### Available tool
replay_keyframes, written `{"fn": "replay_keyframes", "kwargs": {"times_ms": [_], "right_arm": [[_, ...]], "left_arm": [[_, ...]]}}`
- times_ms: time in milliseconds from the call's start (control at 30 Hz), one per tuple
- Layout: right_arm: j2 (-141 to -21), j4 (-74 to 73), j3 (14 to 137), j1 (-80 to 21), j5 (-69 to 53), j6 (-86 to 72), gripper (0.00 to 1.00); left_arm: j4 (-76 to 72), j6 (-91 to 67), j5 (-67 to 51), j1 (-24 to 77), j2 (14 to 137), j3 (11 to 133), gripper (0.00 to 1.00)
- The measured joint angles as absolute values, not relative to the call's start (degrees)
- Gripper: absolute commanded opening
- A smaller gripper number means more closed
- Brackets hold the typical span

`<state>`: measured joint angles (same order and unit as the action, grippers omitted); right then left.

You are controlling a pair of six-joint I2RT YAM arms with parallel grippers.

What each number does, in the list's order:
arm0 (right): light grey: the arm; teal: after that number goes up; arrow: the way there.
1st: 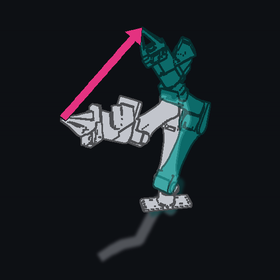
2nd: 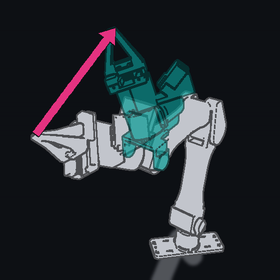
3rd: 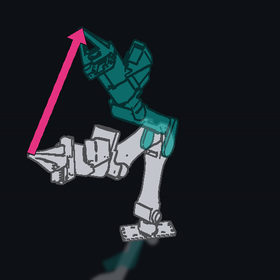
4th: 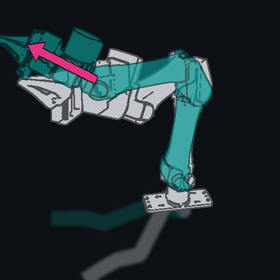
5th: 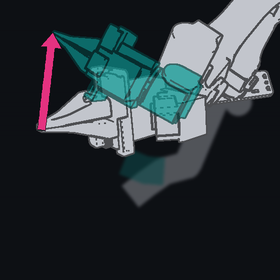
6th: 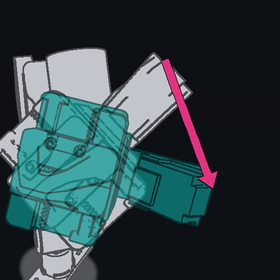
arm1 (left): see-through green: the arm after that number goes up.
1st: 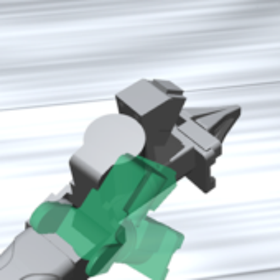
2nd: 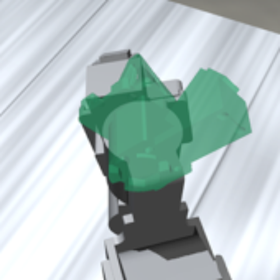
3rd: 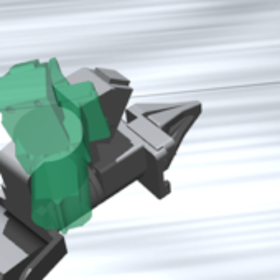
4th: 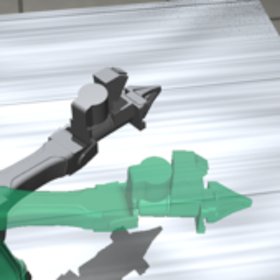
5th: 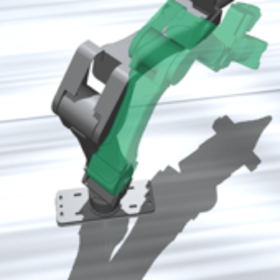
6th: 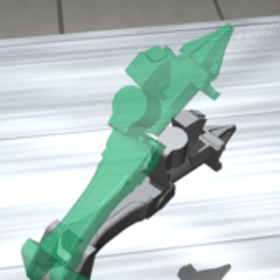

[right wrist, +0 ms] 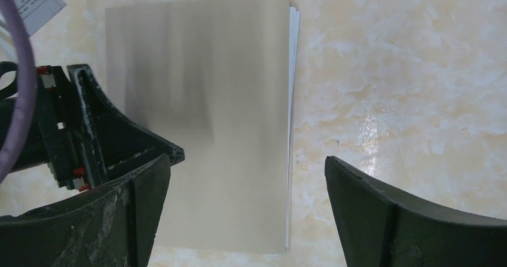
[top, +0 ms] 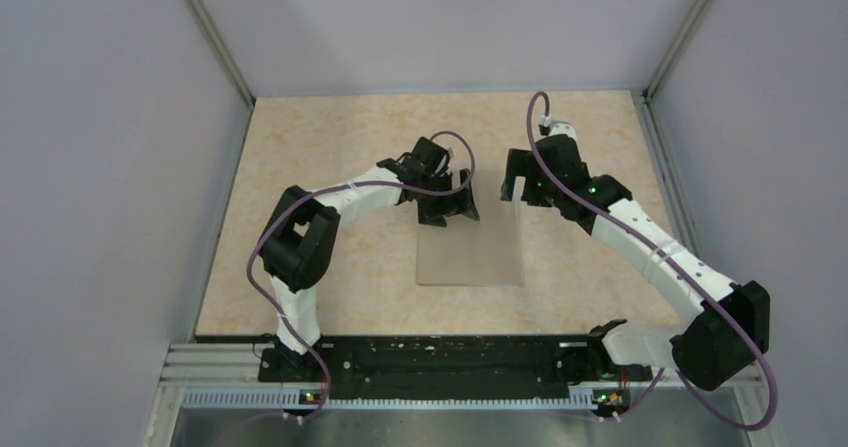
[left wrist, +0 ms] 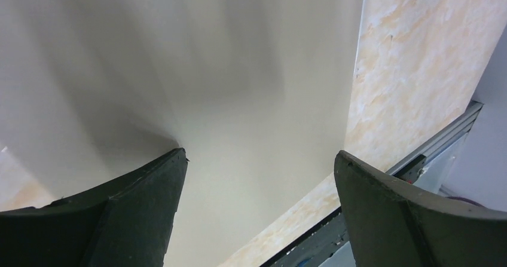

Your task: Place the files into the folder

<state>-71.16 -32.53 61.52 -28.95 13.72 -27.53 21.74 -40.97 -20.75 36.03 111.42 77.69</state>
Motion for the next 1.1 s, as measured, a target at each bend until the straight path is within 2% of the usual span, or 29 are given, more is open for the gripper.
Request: {"fn": "replay_keyframes", "kwargs": {"times_ms": [267, 633, 833, 1100], "right_arm": [[-71.8, -31.7, 63.5, -28.9, 11.7, -27.5, 0.99], [-71.8, -30.3, 65.0, -28.9, 10.3, -27.5, 0.99], [-72.2, -29.2, 65.7, -28.9, 9.8, -27.5, 0.99], [-74.5, -28.3, 66.5, -28.9, 8.7, -27.5, 0.99]], "left_arm": [[29.9, -35.3, -12.8, 35.9, 99.2, 80.1, 0.99], [33.7, -31.0, 8.2, 35.7, 82.6, 80.9, 0.99], [34.9, -29.8, 14.4, 35.4, 79.6, 79.2, 0.99], [35.1, -29.8, 16.8, 35.3, 79.6, 78.0, 0.99]]}}
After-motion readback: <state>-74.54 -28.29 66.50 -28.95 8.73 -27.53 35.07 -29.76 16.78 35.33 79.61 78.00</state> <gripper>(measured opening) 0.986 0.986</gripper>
